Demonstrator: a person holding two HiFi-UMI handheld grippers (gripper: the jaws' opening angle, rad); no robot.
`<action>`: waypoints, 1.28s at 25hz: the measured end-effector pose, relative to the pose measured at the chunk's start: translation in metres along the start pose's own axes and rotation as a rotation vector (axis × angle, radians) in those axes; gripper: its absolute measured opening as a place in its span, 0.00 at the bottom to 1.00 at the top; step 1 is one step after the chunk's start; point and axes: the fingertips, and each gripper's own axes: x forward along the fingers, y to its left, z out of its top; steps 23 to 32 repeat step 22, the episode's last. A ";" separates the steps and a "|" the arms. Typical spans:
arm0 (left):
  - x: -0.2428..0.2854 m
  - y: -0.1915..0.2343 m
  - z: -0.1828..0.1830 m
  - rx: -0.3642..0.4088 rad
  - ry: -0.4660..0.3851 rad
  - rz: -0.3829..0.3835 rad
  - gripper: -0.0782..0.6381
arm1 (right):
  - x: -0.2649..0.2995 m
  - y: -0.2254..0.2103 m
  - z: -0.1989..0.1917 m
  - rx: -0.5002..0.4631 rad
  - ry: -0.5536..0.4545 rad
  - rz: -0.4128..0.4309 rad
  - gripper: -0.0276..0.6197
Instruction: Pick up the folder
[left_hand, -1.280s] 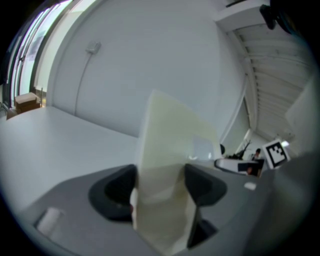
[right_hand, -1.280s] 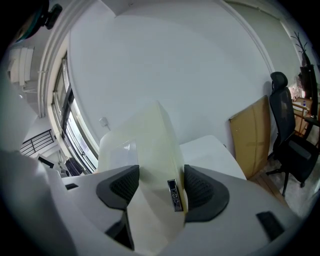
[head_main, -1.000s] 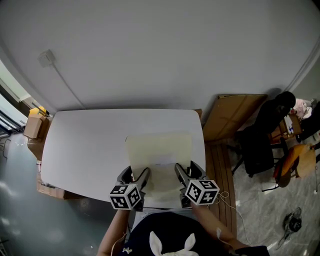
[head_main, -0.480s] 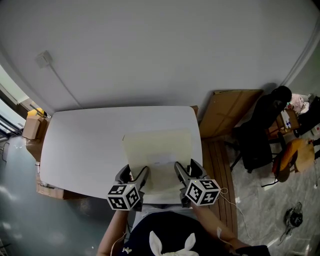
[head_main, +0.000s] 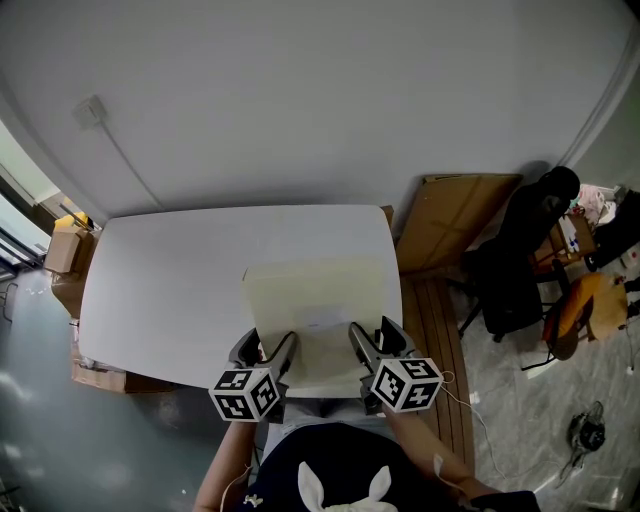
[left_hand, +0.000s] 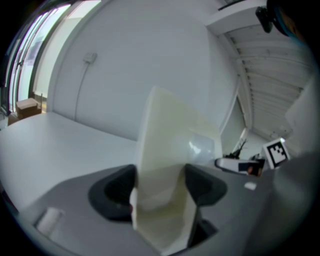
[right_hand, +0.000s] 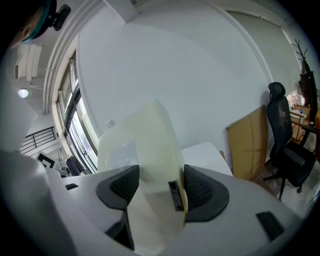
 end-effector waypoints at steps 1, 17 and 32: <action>-0.001 0.000 -0.002 0.001 0.000 0.001 0.53 | -0.001 0.000 -0.002 0.000 0.000 0.000 0.45; -0.016 0.003 -0.010 -0.005 0.016 0.015 0.54 | -0.008 0.010 -0.012 0.000 0.031 0.003 0.45; -0.017 0.005 -0.012 -0.005 0.018 0.019 0.54 | -0.008 0.011 -0.015 -0.002 0.037 0.001 0.45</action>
